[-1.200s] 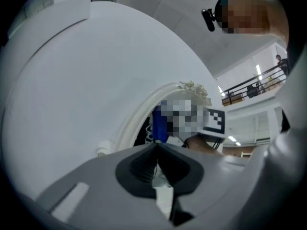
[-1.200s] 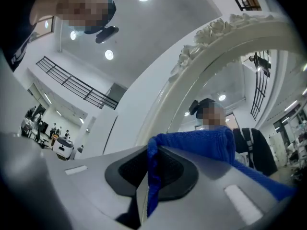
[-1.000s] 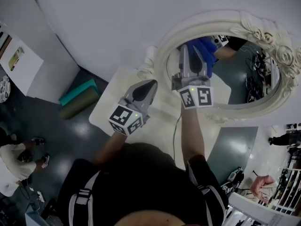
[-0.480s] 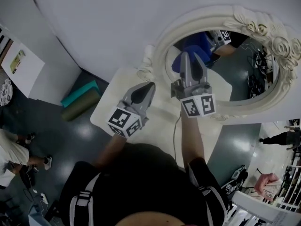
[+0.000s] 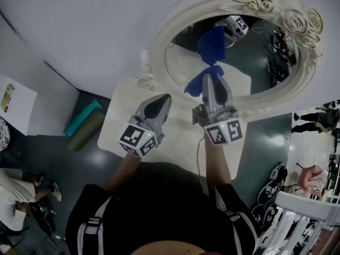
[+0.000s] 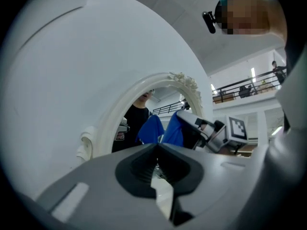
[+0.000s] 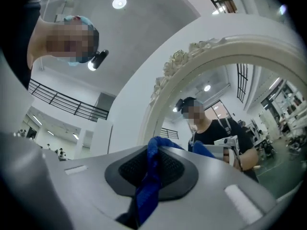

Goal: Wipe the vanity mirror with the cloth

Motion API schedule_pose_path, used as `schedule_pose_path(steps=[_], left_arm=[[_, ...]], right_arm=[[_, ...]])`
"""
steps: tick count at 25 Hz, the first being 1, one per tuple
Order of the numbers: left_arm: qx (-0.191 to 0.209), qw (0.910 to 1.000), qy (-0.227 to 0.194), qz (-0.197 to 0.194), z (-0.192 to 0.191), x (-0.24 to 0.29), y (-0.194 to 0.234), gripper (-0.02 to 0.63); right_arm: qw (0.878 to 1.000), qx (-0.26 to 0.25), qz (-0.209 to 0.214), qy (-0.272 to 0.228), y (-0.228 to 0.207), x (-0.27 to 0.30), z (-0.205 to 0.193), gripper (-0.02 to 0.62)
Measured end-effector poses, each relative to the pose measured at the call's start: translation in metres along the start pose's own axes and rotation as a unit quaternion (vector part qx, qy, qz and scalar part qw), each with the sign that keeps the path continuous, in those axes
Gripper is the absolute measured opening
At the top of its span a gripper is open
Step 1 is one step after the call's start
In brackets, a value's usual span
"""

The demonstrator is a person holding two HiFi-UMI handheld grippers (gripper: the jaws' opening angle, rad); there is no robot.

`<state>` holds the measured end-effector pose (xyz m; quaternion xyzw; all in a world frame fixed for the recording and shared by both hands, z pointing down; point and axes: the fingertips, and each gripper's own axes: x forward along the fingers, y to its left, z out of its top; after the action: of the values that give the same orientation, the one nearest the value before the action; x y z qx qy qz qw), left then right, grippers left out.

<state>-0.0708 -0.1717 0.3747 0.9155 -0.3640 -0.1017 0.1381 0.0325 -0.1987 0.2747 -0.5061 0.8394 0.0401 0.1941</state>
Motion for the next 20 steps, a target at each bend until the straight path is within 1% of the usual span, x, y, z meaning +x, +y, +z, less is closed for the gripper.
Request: schedule_pose_path(steps=[5, 10, 15, 18, 20], left_arm=[[-0.002, 0.9988, 0.019, -0.044, -0.013, 0.017, -0.016, 0.006], [0.001, 0.9969, 0.033, -0.072, -0.026, 0.025, -0.025, 0.006], [0.004, 0.9964, 0.035, -0.076, -0.03, 0.015, -0.042, 0.006], [0.007, 0.9968, 0.031, -0.073, -0.032, 0.01, -0.053, 0.006], [0.009, 0.9969, 0.032, -0.071, -0.039, 0.012, -0.06, 0.006]], right_arm=[[0.998, -0.017, -0.063, 0.023, -0.026, -0.036, -0.008, 0.038], [0.993, -0.029, -0.114, 0.034, -0.036, -0.07, -0.012, 0.038], [0.989, -0.027, -0.141, 0.04, -0.035, -0.109, -0.008, 0.038], [0.987, -0.027, -0.151, 0.045, -0.037, -0.132, -0.007, 0.038], [0.986, -0.031, -0.156, 0.049, -0.042, -0.147, -0.01, 0.038]])
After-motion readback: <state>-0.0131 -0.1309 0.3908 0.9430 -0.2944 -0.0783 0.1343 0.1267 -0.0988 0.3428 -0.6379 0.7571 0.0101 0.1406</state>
